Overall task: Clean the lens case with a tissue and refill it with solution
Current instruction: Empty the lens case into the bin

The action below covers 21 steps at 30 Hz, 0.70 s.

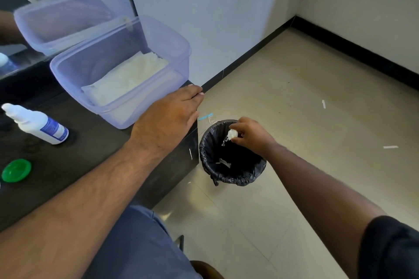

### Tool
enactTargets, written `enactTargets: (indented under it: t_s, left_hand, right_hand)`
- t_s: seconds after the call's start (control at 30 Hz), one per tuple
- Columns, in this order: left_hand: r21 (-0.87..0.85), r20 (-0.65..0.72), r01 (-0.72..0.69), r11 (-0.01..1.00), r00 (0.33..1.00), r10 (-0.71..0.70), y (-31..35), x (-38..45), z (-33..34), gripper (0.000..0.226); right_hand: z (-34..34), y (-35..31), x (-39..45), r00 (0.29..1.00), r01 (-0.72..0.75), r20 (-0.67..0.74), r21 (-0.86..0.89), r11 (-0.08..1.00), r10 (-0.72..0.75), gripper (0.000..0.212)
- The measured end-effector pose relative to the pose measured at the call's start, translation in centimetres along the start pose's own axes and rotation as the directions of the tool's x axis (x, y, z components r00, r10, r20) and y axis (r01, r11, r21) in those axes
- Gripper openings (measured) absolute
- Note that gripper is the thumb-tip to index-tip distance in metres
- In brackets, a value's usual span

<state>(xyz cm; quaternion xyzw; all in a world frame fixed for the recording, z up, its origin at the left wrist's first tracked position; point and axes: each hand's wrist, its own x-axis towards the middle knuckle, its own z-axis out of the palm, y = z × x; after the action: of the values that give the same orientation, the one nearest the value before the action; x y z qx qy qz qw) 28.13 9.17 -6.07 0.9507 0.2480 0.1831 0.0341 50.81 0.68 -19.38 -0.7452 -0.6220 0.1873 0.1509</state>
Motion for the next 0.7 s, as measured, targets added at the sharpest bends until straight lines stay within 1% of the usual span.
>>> enactTargets:
  t_s: [0.17, 0.33, 0.43, 0.5, 0.57, 0.63, 0.7]
  left_hand:
    - [0.07, 0.034, -0.035, 0.997, 0.999, 0.033, -0.1, -0.1, 0.4, 0.037]
    - [0.103, 0.032, -0.047, 0.994, 0.999, 0.044, -0.2, -0.1, 0.5, 0.042]
    - [0.093, 0.033, -0.047, 0.995, 0.998, 0.044, -0.1, -0.2, 0.3, 0.049]
    - [0.105, 0.03, -0.052, 0.993, 0.998, 0.049, 0.0, -0.3, 0.3, 0.051]
    - [0.121, 0.025, -0.055, 0.991, 0.998, 0.052, 0.1, -0.4, 0.2, 0.054]
    - [0.129, 0.019, -0.053, 0.99, 0.998, 0.051, 0.1, -0.4, 0.3, 0.055]
    - [0.111, 0.005, -0.046, 0.993, 0.999, 0.046, 0.1, -0.3, 0.4, 0.053]
  right_hand:
    - [-0.4, -0.9, 1.6, 0.981, 0.108, 0.181, -0.214, 0.971, -0.069, 0.024]
    - [-1.6, -2.3, 2.3, 0.955, 0.217, 0.269, -0.357, 0.909, -0.122, 0.019]
    - [-2.1, -3.2, 2.5, 0.937, 0.295, 0.312, -0.466, 0.834, -0.157, 0.022]
    - [-2.3, -3.6, 2.5, 0.923, 0.333, 0.353, -0.536, 0.776, -0.153, 0.026]
    - [-2.7, -4.3, 2.3, 0.919, 0.351, 0.368, -0.604, 0.716, -0.14, 0.024]
    - [-3.0, -4.5, 2.0, 0.911, 0.407, 0.343, -0.661, 0.631, -0.229, 0.018]
    - [-3.1, -4.3, 1.6, 0.884, 0.467, 0.341, -0.683, 0.561, -0.32, 0.022]
